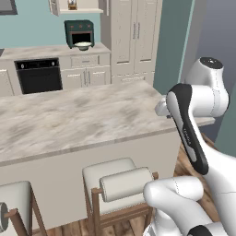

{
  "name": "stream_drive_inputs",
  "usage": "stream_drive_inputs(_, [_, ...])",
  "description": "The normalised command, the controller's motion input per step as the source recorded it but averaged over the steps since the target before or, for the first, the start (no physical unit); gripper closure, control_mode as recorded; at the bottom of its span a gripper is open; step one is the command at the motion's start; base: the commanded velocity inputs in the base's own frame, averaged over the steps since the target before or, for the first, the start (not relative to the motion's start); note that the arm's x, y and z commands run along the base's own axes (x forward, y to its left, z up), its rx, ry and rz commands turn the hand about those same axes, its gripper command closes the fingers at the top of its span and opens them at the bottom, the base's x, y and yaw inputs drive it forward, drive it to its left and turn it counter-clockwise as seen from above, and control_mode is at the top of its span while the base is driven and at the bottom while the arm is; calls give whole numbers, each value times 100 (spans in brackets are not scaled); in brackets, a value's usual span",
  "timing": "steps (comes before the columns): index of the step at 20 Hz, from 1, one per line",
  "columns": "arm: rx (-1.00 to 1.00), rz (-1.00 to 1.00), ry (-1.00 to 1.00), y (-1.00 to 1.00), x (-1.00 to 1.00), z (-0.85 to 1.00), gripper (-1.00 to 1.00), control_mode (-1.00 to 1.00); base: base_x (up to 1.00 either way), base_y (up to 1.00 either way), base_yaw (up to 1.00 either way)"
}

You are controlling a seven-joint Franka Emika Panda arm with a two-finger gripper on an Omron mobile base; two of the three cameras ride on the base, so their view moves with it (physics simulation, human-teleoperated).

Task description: Pick the egg and butter from the fridge and place them by the bowl for mixing.

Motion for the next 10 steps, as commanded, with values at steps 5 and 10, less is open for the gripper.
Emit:
stream_drive_inputs(5, [0, 0, 0, 0, 0, 0, 100, 100, 60, -49, 0])
stream_drive_inputs(10, [0, 0, 0, 0, 0, 0, 100, 100, 46, -61, 0])
